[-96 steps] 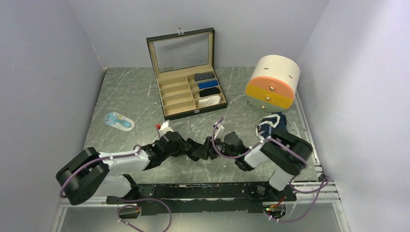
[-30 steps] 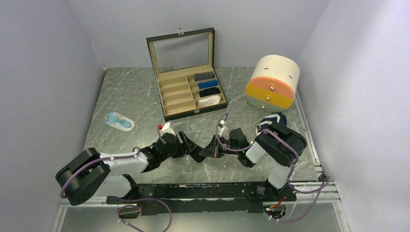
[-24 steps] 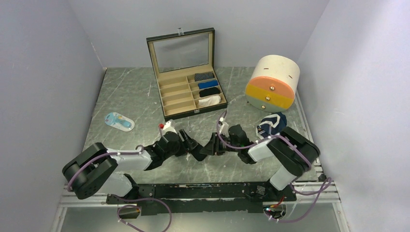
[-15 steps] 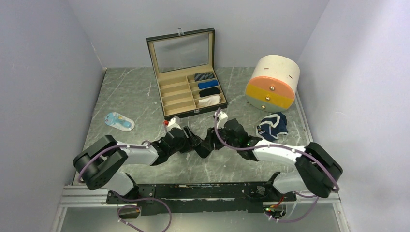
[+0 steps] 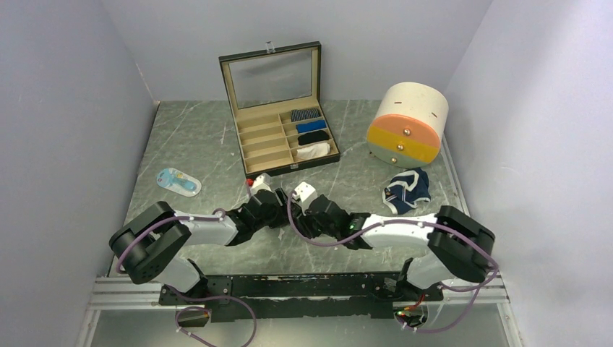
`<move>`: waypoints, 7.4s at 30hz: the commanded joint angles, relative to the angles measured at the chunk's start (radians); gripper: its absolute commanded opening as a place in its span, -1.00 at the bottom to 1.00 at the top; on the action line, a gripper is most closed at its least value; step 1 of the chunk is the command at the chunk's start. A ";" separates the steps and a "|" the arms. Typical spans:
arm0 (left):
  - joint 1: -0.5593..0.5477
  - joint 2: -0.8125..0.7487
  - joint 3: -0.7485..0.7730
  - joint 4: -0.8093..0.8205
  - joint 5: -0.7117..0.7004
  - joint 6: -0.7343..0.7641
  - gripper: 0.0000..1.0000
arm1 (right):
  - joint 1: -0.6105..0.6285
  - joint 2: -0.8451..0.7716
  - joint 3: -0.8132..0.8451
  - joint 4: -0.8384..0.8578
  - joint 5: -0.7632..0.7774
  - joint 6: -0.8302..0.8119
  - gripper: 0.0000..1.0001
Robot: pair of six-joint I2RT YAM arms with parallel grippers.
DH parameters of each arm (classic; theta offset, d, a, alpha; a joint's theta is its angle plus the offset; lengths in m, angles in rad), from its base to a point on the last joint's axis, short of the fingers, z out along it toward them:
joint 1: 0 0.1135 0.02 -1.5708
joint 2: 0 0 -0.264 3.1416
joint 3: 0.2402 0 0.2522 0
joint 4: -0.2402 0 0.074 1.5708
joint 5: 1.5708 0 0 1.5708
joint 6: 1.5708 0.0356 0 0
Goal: Roll the underwear
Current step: Roll the underwear to the center of the board, then pick up the underwear from the center of the board, then place the underwear in the storage box.
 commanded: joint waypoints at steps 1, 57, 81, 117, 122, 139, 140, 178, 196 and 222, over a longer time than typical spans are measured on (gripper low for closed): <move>-0.002 0.054 -0.057 -0.243 0.014 0.052 0.29 | 0.006 0.080 0.018 -0.005 0.000 0.022 -0.21; 0.081 -0.046 -0.053 -0.293 0.144 0.147 0.27 | -0.134 0.017 -0.197 0.329 -0.512 0.084 -0.77; 0.143 -0.127 -0.015 -0.455 0.142 0.175 0.34 | -0.160 0.051 -0.160 0.272 -0.532 -0.011 -0.75; -0.070 -0.400 0.431 -0.849 0.527 1.701 0.35 | -0.363 -0.101 0.040 0.023 -1.082 -0.362 -1.00; -0.116 -0.361 0.437 -0.817 0.439 1.724 0.36 | -0.363 -0.117 0.049 0.011 -1.113 -0.365 -1.00; -0.186 -0.268 0.472 -0.836 0.370 1.745 -0.63 | -0.364 -0.188 0.014 0.047 -1.094 -0.362 -0.92; -0.186 -0.270 0.471 -0.836 0.366 1.743 -0.75 | -0.363 -0.195 0.008 0.052 -1.088 -0.360 -0.87; 0.371 0.251 0.982 -0.662 0.368 2.078 -0.90 | -0.365 -0.510 -0.275 0.249 -0.419 0.046 0.15; 0.519 0.744 1.417 -0.554 0.338 2.214 -0.90 | -0.365 -0.283 -0.192 0.297 -0.468 -0.013 0.14; 0.593 0.837 1.413 -0.632 0.450 2.259 -0.90 | -0.364 -0.146 -0.159 0.335 -0.502 -0.019 0.12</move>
